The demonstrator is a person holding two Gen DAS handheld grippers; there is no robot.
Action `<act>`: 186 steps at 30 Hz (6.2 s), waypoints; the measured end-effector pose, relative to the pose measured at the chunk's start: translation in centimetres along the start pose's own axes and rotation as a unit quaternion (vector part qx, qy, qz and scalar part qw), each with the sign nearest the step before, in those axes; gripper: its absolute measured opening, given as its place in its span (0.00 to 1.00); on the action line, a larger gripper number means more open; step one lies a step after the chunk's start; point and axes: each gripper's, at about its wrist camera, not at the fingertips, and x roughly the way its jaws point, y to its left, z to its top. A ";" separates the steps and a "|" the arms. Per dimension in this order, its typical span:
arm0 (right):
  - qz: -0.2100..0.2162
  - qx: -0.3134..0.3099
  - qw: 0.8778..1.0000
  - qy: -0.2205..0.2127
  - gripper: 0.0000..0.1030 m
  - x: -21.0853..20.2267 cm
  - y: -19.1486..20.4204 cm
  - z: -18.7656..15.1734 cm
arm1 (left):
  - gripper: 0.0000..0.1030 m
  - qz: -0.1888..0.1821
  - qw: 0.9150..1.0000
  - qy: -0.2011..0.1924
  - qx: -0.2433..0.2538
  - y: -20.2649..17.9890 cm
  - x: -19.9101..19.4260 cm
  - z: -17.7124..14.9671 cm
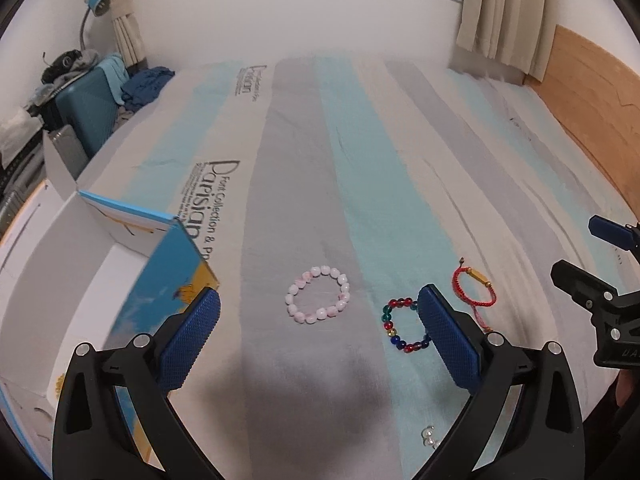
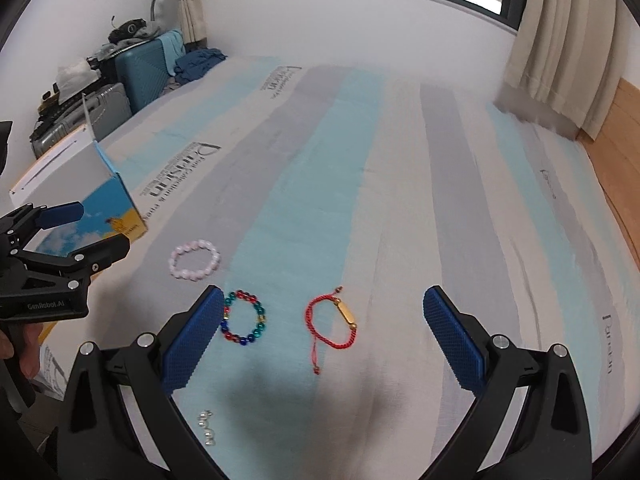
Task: Organize jewelry
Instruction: 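Move both open tools back toward the pink and multicolour bracelets, then grasp the pink-white bead bracelet with the left tool while the right tool grasps the red cord bracelet, then carry the pink bracelet and red cord bracelet with both tools into the box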
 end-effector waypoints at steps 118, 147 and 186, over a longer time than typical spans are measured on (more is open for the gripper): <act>0.057 -0.026 0.998 -0.003 0.14 -0.9 7.6 4.1 | 0.21 0.023 1.000 -0.006 0.007 5.7 -3.8 1.2; 0.129 -0.114 0.984 -0.039 0.14 -4.6 23.6 6.6 | 0.21 0.087 0.994 -0.031 -0.063 18.7 -12.4 -3.2; 0.202 -0.280 0.928 0.139 0.14 4.1 41.3 3.1 | 0.21 0.051 0.988 0.099 -0.111 28.8 -6.1 -11.2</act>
